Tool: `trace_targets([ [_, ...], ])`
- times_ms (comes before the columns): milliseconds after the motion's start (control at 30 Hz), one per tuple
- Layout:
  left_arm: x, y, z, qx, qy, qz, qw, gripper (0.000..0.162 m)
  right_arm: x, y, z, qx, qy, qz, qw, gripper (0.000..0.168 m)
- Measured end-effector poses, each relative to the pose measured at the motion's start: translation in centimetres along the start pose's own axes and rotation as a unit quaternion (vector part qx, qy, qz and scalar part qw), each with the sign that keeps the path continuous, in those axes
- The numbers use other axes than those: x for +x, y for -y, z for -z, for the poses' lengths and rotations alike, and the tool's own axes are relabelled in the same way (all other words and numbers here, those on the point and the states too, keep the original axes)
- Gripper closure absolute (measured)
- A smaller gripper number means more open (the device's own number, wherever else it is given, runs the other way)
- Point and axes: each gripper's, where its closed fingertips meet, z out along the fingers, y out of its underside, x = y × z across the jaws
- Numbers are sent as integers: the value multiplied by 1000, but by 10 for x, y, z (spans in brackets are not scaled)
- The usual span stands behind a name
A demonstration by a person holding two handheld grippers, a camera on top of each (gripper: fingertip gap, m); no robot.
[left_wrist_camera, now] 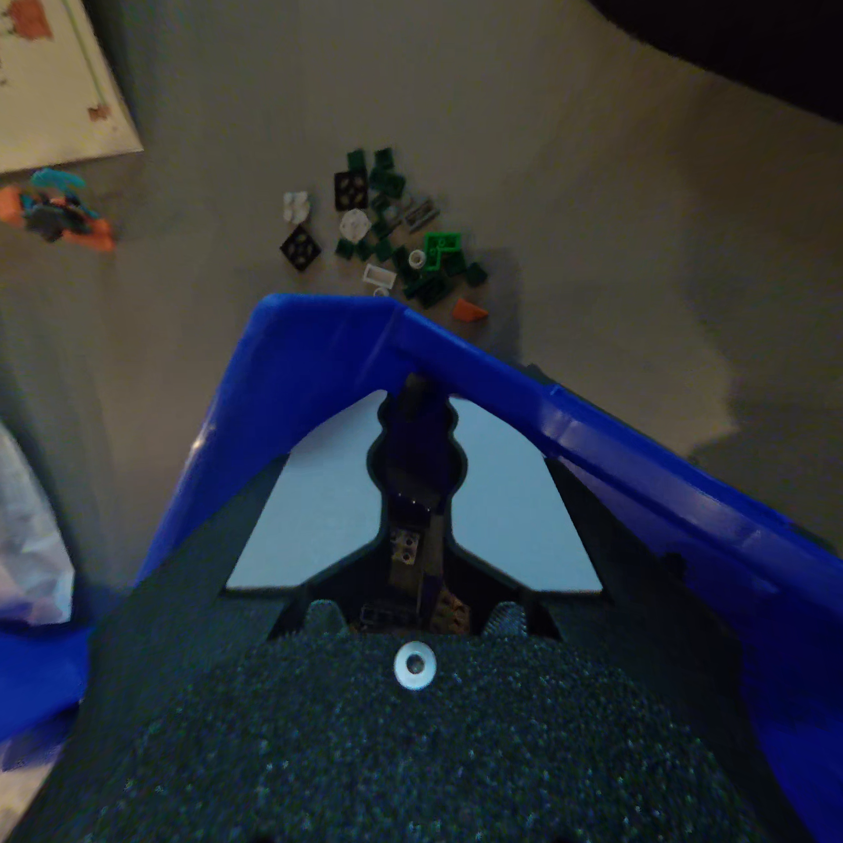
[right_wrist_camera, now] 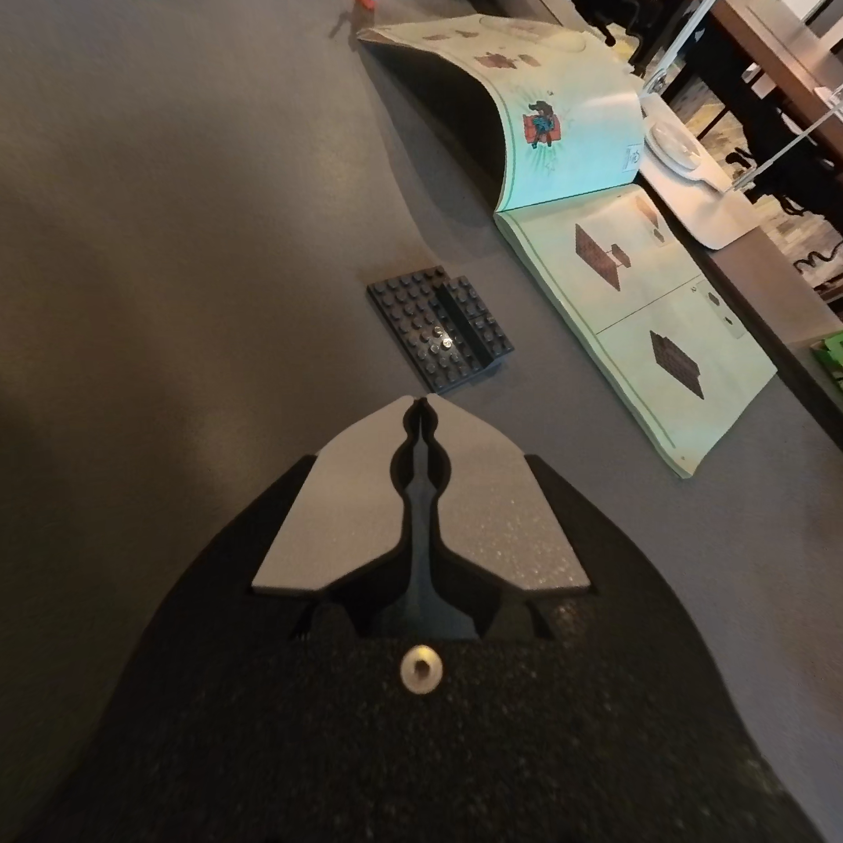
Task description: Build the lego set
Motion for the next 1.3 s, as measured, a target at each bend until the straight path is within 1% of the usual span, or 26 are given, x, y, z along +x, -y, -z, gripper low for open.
trace_targets([
  [100, 0, -4, -8, -16, 7, -21, 1000, 146, 0, 0, 0, 1, 1, -1, 1000, 168],
  [200, -5, -8, -13, -25, 29, -27, 999, 140, 0, 1, 1, 3, 2, -2, 1000, 168],
  [267, -7, -8, -14, -24, 38, -24, 999, 143, 0, 1, 1, 4, 2, -3, 1000, 168],
  [300, -8, -9, -13, -28, 42, -24, 998, 144, 0, 1, 1, 5, 2, -3, 1000, 168],
  [367, -14, -13, -11, -41, 59, -29, 997, 156, 0, 1, 1, 6, 3, -4, 1000, 168],
  [400, -15, -16, -10, -50, 63, -32, 996, 157, 0, 2, 1, 7, 3, -5, 1000, 168],
  [433, -17, -22, -7, -65, 67, -35, 995, 158, 0, 2, 1, 8, 2, -6, 1000, 168],
  [500, -14, -49, -5, -130, 57, -45, 989, 161, 1, 2, 1, 9, 2, -8, 1000, 168],
  [533, -11, -57, -5, -138, 57, -50, 988, 161, 1, 2, 1, 9, 2, -8, 1000, 168],
  [567, -9, -58, -3, -127, 57, -47, 989, 161, 1, 2, 1, 8, 2, -8, 1000, 168],
  [633, -10, -67, 6, -153, 61, -32, 986, 161, 1, 2, 1, 7, 2, -8, 1000, 168],
  [767, -26, -65, 33, -144, 109, -15, 983, 162, 1, 1, 0, 3, 1, -8, 1000, 168],
  [867, -29, -44, 43, -89, 123, 8, 988, 162, 1, 0, 0, 0, 1, -8, 1000, 168],
  [900, -25, -32, 41, -61, 112, 18, 992, 161, 1, 0, 0, -1, 1, -8, 1000, 168],
  [933, -18, -20, 36, -33, 91, 22, 995, 148, 1, 0, 0, -1, 1, -8, 1000, 168],
  [967, -8, -10, 30, -15, 60, 24, 998, 145, 1, 0, -1, -1, 1, -7, 1000, 168],
  [1000, 2, -4, 24, -5, 26, 25, 999, 143, 1, 0, -1, -2, 1, -7, 1000, 168],
  [1033, 8, -2, 18, -4, 6, 23, 1000, 137, 1, 0, -1, -2, 1, -6, 1000, 168],
  [1133, 20, -10, 6, -17, -47, 4, 999, 142, 1, 0, 0, -1, 1, -8, 1000, 168],
  [1233, 34, -17, -1, -16, -113, 19, 993, 148, 2, 0, 0, 0, 0, -10, 1000, 168],
  [1300, 45, -24, -7, -34, -151, 19, 988, 154, 2, 0, -1, -1, 0, -9, 1000, 168],
])
